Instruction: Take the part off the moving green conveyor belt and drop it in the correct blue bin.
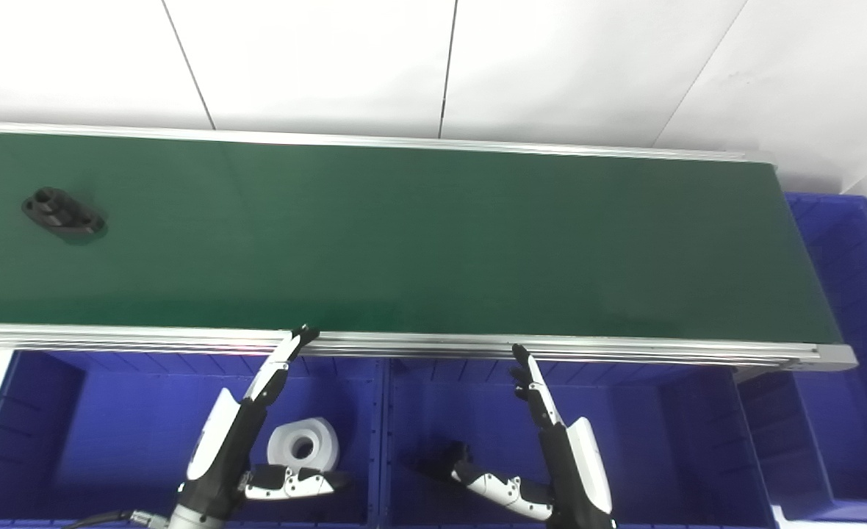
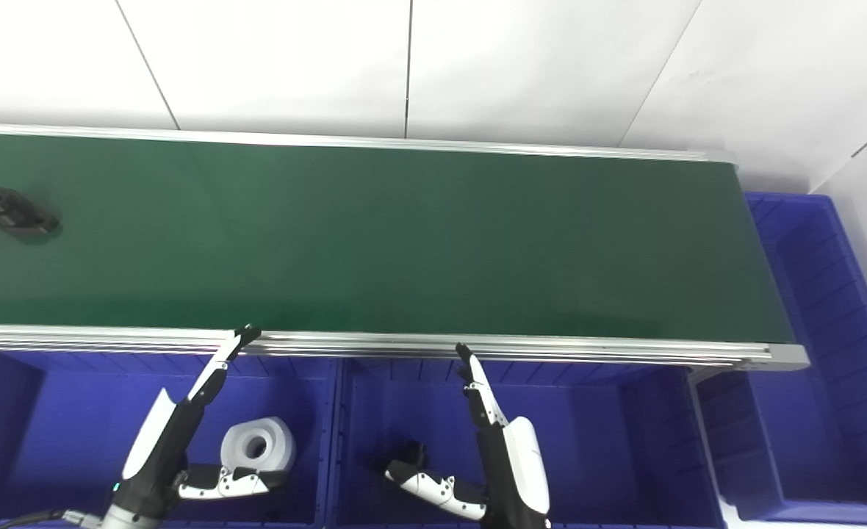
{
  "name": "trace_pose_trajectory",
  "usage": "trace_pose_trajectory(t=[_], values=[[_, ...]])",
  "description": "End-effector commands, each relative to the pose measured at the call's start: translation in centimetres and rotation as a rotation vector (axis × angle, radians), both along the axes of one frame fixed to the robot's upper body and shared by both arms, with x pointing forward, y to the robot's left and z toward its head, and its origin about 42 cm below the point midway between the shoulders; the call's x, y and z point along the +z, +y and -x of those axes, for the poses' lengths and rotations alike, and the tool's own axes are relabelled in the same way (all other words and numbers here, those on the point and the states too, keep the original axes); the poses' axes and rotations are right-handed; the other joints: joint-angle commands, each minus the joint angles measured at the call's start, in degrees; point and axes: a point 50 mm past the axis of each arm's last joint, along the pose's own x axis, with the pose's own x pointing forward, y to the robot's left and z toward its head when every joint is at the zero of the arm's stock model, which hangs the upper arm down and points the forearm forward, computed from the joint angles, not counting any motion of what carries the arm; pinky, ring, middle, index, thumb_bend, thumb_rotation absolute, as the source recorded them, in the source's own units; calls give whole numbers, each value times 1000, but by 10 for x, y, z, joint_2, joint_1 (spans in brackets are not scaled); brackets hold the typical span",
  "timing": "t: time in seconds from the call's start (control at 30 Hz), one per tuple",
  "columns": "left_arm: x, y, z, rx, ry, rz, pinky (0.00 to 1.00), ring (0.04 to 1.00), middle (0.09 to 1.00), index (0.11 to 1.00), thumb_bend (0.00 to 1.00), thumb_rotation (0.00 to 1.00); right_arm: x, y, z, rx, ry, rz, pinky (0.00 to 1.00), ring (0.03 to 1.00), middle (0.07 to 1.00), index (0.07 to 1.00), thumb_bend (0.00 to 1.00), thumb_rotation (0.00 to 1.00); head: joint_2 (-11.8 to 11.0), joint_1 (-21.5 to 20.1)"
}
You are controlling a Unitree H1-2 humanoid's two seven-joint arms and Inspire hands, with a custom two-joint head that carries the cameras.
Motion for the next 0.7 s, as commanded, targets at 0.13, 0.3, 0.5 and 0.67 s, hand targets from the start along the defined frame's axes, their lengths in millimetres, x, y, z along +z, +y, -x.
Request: trace_pose_trajectory(t=[0.13,0.3,0.5,0.67], values=[[1,8,4,1,-6,11,972,981,977,937,713,357,8,4,1,0,-67,-30,843,917,971,989,770,581,-1,3],[0,13,10,6,-21,-8,941,955,959,923,722,358,8,4,3,-9,-67,-38,828,906,969,989,768,589,3,11],[-3,22,21,44,6,-10,879,912,934,897,741,369,10,1,3,-6,-62,-33,859,928,975,993,752,586,8,19],[-5,19,25,60,12,1,873,911,933,889,738,401,12,-2,5,-4,-54,-36,887,935,977,998,750,592,5,36]])
